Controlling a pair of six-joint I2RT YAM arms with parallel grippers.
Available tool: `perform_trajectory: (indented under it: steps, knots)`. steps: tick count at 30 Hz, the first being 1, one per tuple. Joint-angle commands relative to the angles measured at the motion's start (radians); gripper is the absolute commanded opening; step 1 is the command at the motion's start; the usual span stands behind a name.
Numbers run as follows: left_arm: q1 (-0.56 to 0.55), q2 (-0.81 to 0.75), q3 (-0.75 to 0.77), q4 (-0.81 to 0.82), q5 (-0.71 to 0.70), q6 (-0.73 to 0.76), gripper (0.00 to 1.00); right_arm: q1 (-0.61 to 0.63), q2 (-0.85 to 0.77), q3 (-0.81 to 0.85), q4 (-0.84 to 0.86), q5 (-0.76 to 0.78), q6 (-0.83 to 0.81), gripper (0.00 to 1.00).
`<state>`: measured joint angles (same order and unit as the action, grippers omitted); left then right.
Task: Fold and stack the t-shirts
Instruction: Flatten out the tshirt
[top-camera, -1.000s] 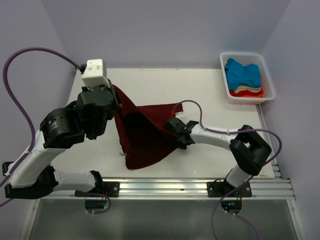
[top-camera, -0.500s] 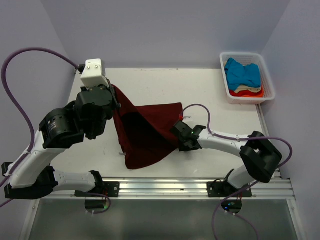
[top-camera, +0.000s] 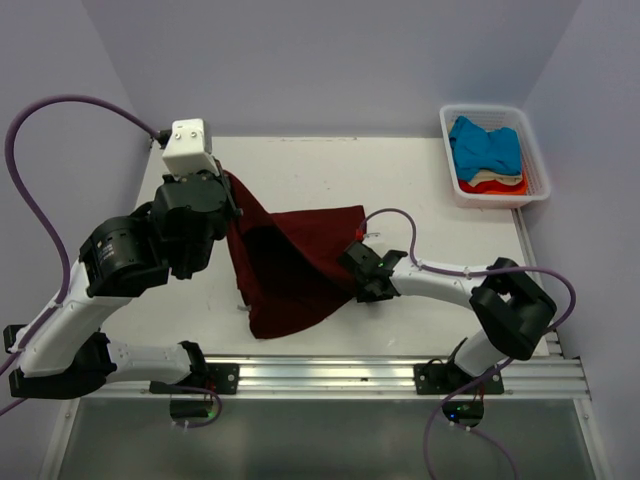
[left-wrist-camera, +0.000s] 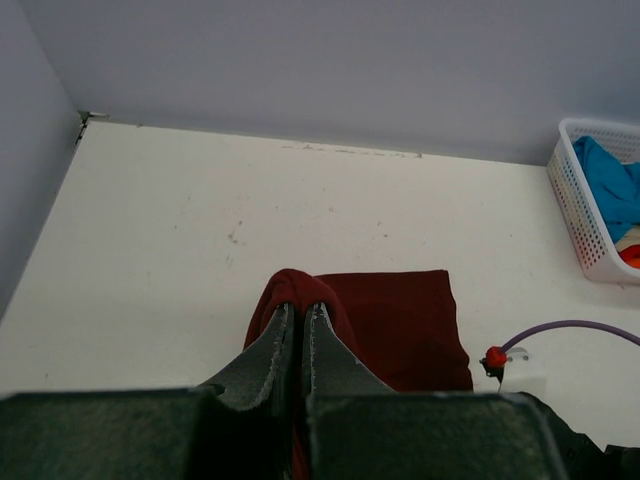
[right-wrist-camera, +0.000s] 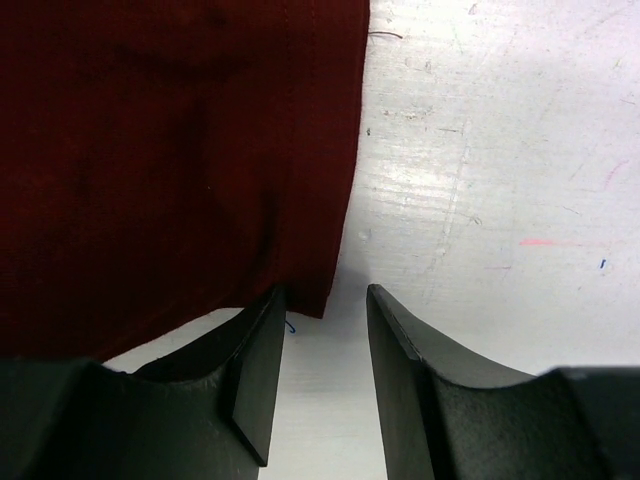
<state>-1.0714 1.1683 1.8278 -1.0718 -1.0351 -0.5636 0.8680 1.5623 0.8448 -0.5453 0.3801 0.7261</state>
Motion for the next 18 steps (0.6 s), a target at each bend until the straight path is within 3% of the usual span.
perform_trajectory:
  steps: [1, 5, 14, 18]
  knots:
    - [0.008, -0.016, 0.007, 0.001, -0.010, -0.033, 0.00, -0.007, 0.031, -0.018, 0.057, -0.041, 0.026, 0.43]
    - [0.008, -0.016, 0.004, 0.000, -0.006, -0.038, 0.00, -0.007, 0.038, -0.027, 0.070, -0.056, 0.027, 0.37]
    - [0.008, -0.029, -0.005, -0.004, -0.002, -0.041, 0.00, -0.015, 0.062, -0.047, 0.105, -0.086, 0.029, 0.00]
    - [0.008, -0.036, -0.013, -0.007, 0.000, -0.045, 0.00, -0.015, 0.024, -0.023, 0.053, -0.054, 0.016, 0.00]
